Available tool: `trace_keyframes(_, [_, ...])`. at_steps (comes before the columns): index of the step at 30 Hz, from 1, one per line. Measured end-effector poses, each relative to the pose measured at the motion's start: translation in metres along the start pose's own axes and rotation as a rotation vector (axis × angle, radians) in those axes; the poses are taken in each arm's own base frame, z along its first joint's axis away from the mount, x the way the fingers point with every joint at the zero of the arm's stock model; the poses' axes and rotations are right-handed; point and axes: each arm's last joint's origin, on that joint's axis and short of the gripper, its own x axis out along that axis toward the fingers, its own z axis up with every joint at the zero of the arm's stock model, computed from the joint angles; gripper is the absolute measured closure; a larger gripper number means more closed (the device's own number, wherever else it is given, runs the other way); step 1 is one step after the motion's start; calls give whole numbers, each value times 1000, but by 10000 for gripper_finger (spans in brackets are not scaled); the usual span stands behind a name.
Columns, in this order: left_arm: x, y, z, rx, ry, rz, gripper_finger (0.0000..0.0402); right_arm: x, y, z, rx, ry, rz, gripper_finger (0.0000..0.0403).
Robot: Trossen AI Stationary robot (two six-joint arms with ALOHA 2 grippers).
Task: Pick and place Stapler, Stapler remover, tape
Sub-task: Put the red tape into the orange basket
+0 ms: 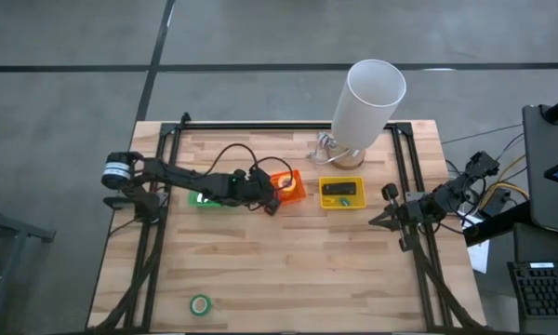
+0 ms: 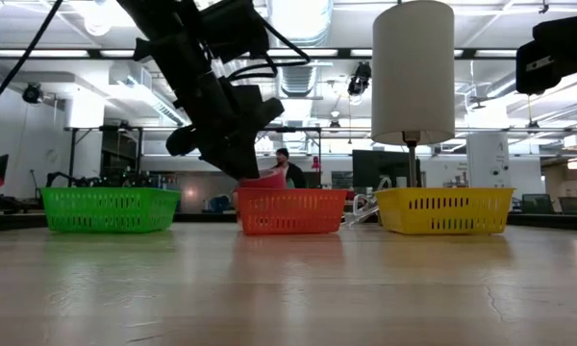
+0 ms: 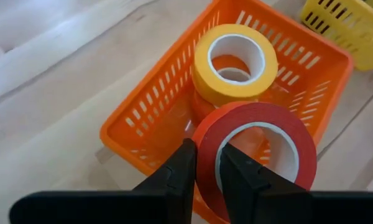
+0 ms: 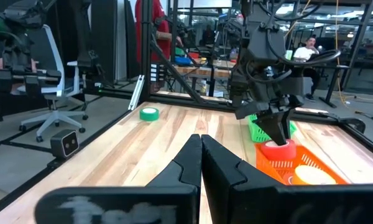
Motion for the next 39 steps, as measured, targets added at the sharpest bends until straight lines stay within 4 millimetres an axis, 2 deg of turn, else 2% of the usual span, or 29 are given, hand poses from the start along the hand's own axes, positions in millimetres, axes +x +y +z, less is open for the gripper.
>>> trace_keyframes(27, [0,0,0,8,3,2,335,0,0,0,2,-1,0,394])
trace_keyframes(30, [0,0,0,9,3,3,318,0,0,0,2,-1,0,394])
trace_keyframes(39, [0,0,1,8,-26,17,231,0,0,0,4,-1,0,394])
